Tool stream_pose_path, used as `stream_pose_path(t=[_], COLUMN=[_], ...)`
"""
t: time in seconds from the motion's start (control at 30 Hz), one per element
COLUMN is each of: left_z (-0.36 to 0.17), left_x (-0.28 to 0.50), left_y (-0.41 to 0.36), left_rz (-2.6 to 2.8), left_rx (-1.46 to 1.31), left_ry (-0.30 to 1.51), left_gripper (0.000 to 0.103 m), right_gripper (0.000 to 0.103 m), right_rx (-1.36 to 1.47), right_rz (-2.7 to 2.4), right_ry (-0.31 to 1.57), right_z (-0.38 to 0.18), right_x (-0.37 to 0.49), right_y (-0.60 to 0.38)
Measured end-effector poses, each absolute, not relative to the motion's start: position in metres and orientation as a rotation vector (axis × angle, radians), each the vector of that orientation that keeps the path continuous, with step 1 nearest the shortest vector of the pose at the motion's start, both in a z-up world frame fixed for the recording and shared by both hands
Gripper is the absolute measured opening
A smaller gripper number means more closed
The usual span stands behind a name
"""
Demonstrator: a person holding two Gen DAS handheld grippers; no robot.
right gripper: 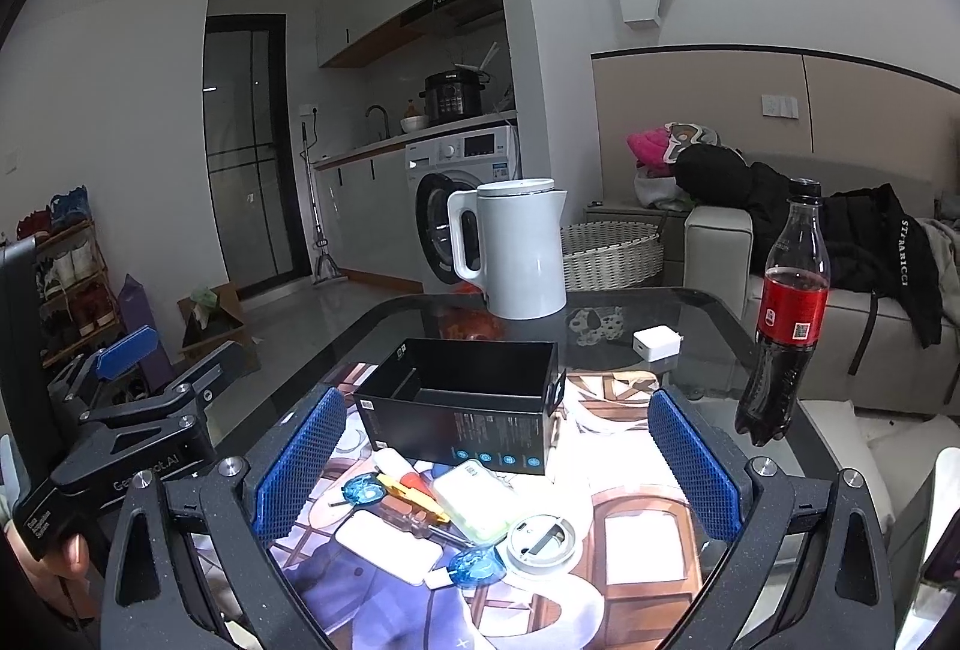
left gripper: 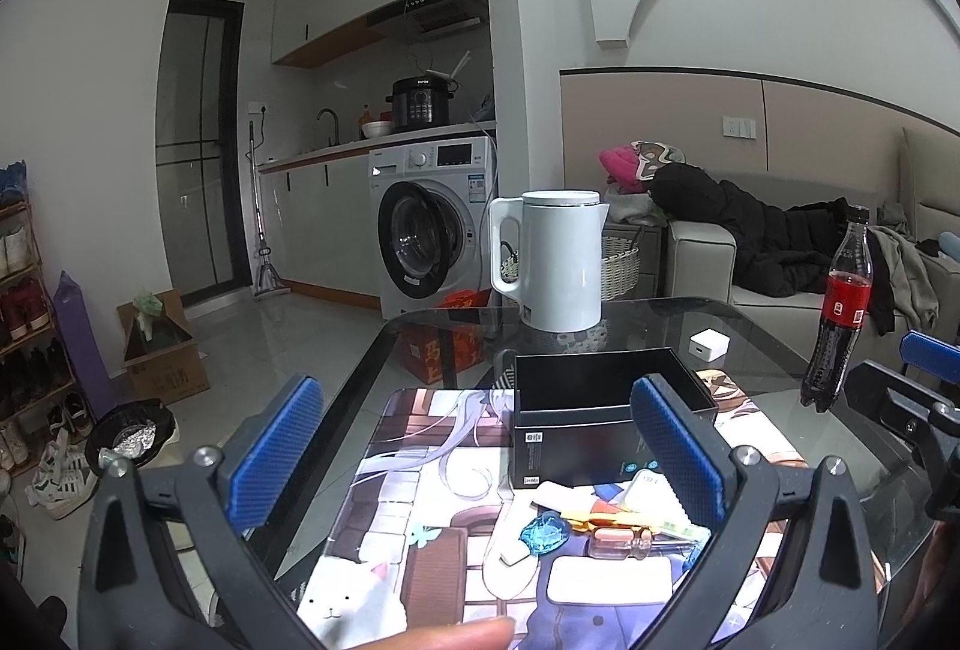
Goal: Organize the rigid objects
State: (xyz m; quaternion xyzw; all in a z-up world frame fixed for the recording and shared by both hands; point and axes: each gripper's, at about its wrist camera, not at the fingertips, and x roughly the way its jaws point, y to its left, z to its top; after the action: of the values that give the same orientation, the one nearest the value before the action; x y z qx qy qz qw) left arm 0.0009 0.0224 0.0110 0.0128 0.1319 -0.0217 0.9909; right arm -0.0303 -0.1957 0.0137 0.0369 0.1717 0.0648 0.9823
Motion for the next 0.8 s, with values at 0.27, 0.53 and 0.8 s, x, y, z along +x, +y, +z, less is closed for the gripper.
stream_pose_path(t=[0.27,0.53,0.8], left_z=[0.010,0.002,-0.029], left_x=[0.004,0.035,0.083], left_y=[0.022,0.009,0.008], left_rz=[-0.043,-0.121,-0.163], left_rx=[0.032,0.165,0.212], left_ry=[0.275,0.419,0.766], left_gripper=[0.103,0.103,0.103], right_gripper=[0.102,0.102,0.102], right_rx=[0.063,0.124,0.264], right_rz=[0.133,0.166,0.182], right_ry=[0.352,0.583,0.835], right_z=[0.014,0.002,-0.017], right_x=[-0.031,0.005,0.056], right_y=[-0.194,-0.194,-0.207])
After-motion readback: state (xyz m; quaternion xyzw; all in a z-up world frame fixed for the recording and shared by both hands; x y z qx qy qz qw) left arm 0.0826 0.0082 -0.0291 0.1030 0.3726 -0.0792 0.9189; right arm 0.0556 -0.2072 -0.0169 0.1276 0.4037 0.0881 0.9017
